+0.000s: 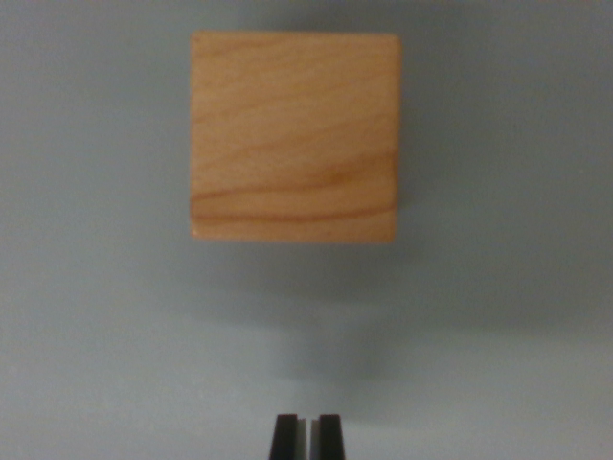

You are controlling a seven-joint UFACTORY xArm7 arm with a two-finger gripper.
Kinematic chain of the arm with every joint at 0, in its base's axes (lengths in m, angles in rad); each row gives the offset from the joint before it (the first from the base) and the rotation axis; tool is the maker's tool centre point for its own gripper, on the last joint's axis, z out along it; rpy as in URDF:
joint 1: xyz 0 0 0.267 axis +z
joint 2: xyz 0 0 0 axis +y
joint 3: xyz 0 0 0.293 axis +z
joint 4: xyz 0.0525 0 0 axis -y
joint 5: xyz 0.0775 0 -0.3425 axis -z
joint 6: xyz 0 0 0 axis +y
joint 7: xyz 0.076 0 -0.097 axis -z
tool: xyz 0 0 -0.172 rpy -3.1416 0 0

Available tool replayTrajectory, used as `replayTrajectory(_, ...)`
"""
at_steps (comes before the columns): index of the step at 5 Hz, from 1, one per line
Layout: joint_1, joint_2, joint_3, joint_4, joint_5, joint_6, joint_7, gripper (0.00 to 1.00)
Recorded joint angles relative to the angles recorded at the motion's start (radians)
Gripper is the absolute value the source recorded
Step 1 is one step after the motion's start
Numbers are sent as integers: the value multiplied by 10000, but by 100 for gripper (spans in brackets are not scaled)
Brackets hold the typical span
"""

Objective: Push wooden cube

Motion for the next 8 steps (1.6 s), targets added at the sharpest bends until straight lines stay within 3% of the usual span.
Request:
replayTrajectory(3, 7, 38, 6, -246, -16, -264, -6, 0)
replayTrajectory(8, 9, 45, 7, -287, -19, -307, -7, 0)
